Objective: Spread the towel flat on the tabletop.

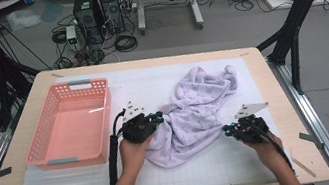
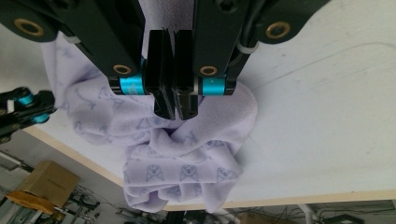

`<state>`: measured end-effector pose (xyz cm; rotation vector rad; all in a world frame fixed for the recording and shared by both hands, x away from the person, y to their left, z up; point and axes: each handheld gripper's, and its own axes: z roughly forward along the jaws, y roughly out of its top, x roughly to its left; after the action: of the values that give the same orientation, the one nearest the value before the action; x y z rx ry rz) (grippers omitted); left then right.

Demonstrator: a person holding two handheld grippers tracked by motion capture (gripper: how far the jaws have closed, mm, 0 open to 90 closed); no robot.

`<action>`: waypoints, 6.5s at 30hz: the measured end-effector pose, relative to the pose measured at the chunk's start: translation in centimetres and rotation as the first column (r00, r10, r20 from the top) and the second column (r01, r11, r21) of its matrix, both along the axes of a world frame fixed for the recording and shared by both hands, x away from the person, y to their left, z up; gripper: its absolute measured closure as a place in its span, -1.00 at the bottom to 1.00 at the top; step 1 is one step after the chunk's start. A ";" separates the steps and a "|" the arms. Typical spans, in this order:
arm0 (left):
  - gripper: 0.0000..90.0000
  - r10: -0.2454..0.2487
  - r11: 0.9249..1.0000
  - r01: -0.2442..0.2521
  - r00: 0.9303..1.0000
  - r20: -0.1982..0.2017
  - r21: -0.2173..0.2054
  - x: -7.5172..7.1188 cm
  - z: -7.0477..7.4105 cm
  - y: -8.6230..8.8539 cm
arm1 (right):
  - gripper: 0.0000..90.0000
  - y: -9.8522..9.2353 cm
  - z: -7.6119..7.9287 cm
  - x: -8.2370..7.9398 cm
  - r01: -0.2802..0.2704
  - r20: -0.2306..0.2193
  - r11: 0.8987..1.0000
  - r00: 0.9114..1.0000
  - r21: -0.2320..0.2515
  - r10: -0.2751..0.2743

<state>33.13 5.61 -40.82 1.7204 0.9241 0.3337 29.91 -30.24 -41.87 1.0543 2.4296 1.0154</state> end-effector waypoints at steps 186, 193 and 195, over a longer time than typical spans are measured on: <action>0.91 -0.171 0.962 0.208 0.964 -0.205 0.176 1.3 -3.4 -2.7 | 0.37 -6.8 -0.2 -3.4 0.349 0.120 0.932 0.926 0.098 -0.359; 0.91 -0.139 0.971 0.168 0.975 -0.175 0.168 -3.4 -3.3 1.5 | 0.38 -6.2 0.1 -3.5 0.326 0.120 0.939 0.933 0.111 -0.338; 0.91 -0.142 0.973 0.170 0.974 -0.176 0.157 -4.8 -3.4 2.5 | 0.38 -5.9 0.1 -3.5 0.318 0.120 0.942 0.936 0.112 -0.330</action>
<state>28.33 8.12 -44.24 1.9897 0.8909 0.1733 26.41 -36.16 -41.72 1.3161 2.0297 1.0521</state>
